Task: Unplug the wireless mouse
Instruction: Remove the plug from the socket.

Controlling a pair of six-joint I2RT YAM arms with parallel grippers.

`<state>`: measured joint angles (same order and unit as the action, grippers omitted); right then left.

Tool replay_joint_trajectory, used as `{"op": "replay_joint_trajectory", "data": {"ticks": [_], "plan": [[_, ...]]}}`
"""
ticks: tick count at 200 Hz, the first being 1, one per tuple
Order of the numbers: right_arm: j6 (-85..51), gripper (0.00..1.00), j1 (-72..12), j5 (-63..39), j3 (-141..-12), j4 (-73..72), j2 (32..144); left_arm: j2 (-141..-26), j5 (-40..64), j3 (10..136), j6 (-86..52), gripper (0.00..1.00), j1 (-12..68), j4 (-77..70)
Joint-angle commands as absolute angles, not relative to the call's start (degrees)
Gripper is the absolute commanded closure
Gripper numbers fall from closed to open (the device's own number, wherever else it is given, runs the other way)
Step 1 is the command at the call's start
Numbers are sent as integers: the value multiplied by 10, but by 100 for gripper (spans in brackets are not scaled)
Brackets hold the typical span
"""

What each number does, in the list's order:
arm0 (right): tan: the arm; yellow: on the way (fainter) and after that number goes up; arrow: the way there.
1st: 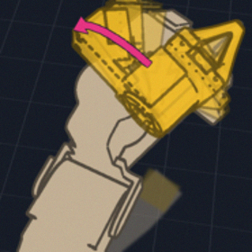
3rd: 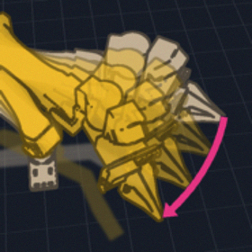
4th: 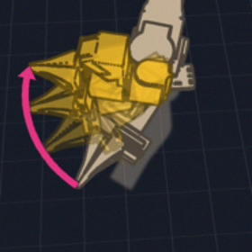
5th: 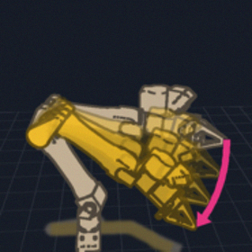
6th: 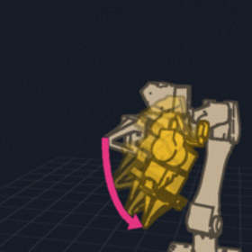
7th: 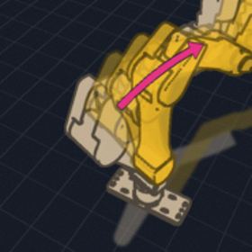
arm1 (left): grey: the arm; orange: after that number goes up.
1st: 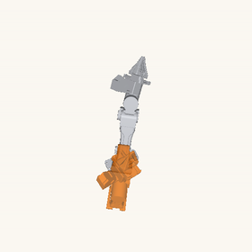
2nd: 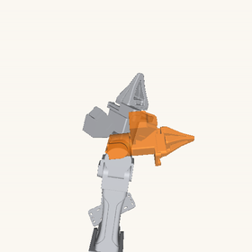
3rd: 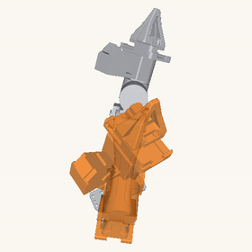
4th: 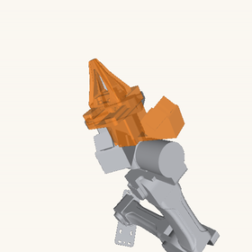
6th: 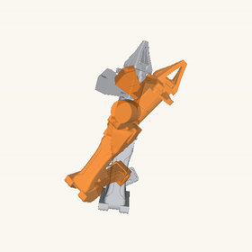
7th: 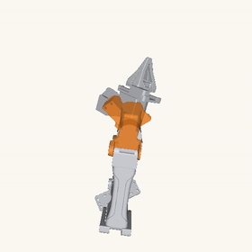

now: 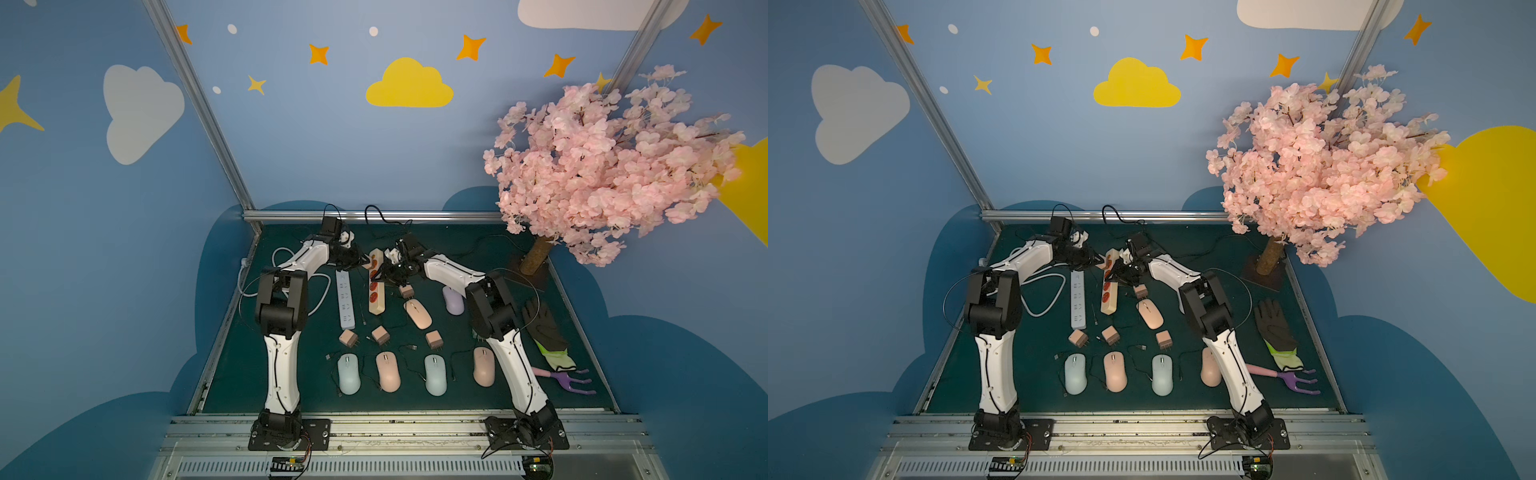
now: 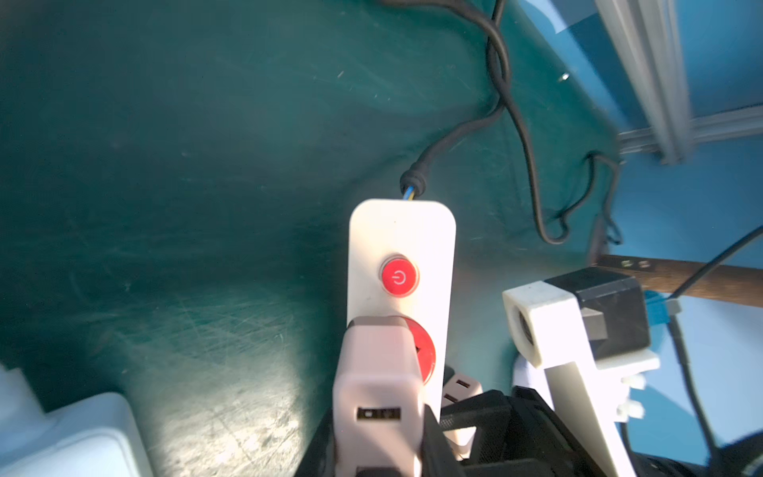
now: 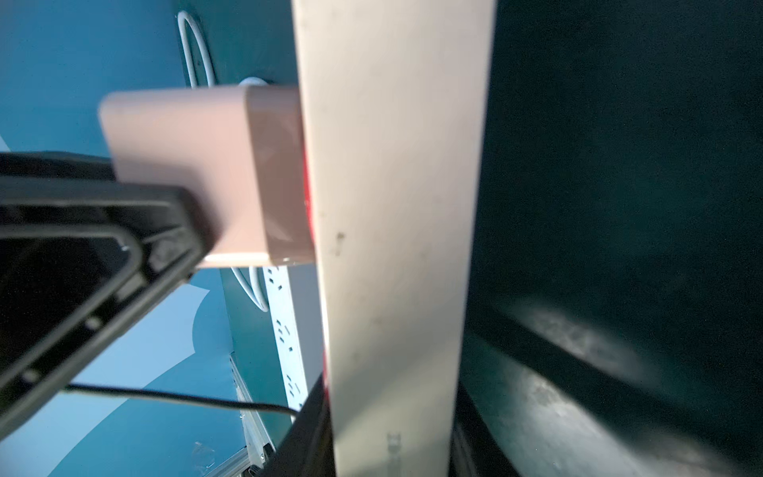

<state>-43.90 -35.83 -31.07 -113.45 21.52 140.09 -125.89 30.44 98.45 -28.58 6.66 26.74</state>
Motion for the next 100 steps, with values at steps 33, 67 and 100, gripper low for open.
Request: {"op": "replay_joint_trajectory", "data": {"ticks": [33,67,100], "plan": [[-440,100,-350,-285,-1141,263,1408,-1215,223,1036,-241,96,76,323],[-442,100,-350,-283,-1140,264,1408,-1211,267,1019,-283,96,56,292],[-442,100,-351,-289,-1140,257,1410,-1196,170,1048,-225,96,104,351]]}}
